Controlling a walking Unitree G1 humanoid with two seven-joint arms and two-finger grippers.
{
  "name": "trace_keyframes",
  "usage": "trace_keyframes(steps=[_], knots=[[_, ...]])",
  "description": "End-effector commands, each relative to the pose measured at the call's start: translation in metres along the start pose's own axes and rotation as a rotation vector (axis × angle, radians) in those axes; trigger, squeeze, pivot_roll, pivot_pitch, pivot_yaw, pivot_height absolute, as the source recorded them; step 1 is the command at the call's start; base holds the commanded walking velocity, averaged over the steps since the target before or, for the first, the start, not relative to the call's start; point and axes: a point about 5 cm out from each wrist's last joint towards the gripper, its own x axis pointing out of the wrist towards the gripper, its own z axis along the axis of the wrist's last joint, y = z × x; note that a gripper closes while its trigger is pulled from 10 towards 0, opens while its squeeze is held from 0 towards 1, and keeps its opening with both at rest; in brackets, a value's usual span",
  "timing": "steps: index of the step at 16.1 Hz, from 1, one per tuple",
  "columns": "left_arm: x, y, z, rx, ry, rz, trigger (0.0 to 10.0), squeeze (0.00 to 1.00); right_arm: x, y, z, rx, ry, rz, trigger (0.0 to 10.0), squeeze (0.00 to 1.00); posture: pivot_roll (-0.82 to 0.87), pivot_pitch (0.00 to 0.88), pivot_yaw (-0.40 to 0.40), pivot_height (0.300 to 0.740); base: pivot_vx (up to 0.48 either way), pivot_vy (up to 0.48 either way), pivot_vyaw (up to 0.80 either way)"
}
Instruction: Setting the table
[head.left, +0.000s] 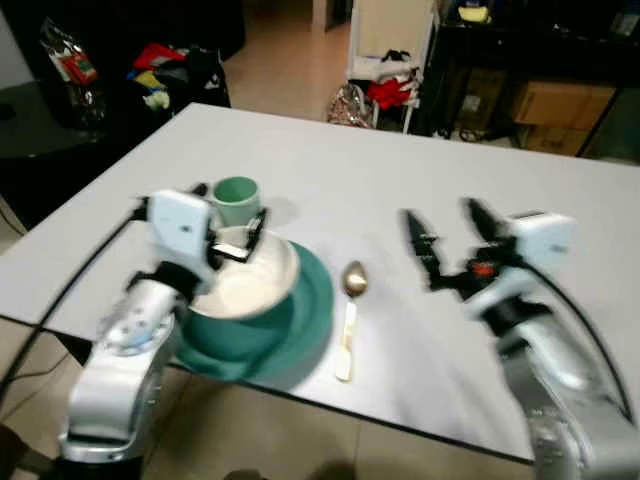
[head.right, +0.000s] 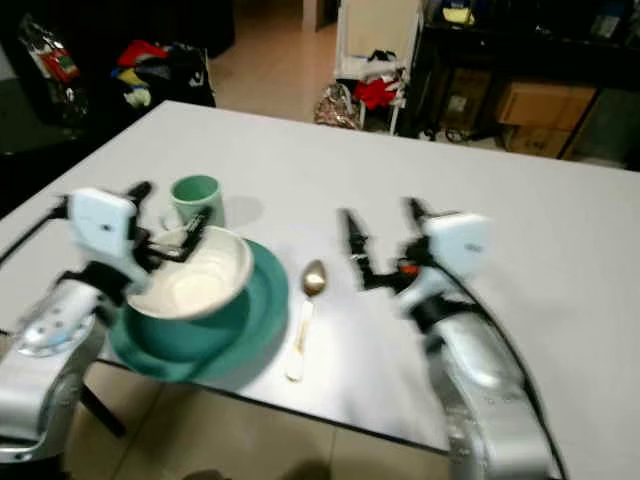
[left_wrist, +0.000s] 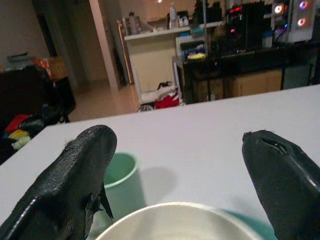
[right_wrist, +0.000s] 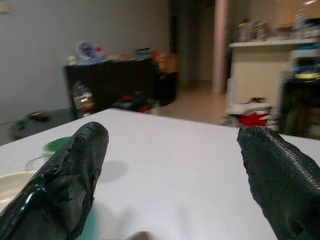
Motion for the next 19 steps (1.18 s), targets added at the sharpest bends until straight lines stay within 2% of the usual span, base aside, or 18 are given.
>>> trace_keyframes(steps=[1,5,7,8,11,12,14,19], knots=[[0.000,0.007,0.008,0.020,-0.024,0.034,10.0,0.00,0.006,0.003,0.006,0.020,-0.050,0.013,10.0,1.00,0.08,0.000,-0.002,0.740,0.000,-0.281,0.00],[0.006,0.004,0.010,0.006,-0.038,0.032,10.0,0.00,0.005,-0.002,0.010,0.013,-0.084,0.006,10.0,1.00,0.07,0.000,0.003,0.740,0.000,-0.276,0.00],[0.008,0.000,0.010,-0.007,-0.043,0.038,10.0,0.00,0.012,-0.001,0.009,-0.005,-0.098,0.006,10.0,1.00,0.07,0.000,-0.004,0.740,0.000,-0.274,0.00],[0.007,-0.001,0.007,-0.018,-0.034,0.053,10.0,0.00,0.013,-0.003,0.015,-0.072,-0.169,-0.033,10.0,1.00,0.06,0.000,0.001,0.740,0.000,-0.277,0.00],[0.008,-0.005,0.003,-0.046,-0.012,0.061,10.0,0.00,0.010,-0.002,0.013,-0.063,-0.117,-0.006,10.0,1.00,0.04,0.000,0.003,0.740,0.000,-0.090,0.00],[0.009,-0.007,0.001,-0.039,-0.005,0.058,10.0,0.00,0.010,-0.001,0.010,-0.063,-0.078,0.008,10.0,1.00,0.04,0.000,-0.006,0.740,0.000,0.000,0.80],[0.009,-0.010,0.001,-0.053,-0.002,0.066,10.0,0.00,0.011,0.001,0.009,-0.099,-0.083,0.033,10.0,1.00,0.05,0.000,-0.018,0.740,0.000,0.000,0.80],[0.010,-0.015,0.000,-0.053,-0.002,0.089,10.0,0.00,0.013,0.003,0.012,-0.074,-0.074,0.082,10.0,1.00,0.06,0.000,-0.033,0.740,0.000,0.000,0.80]])
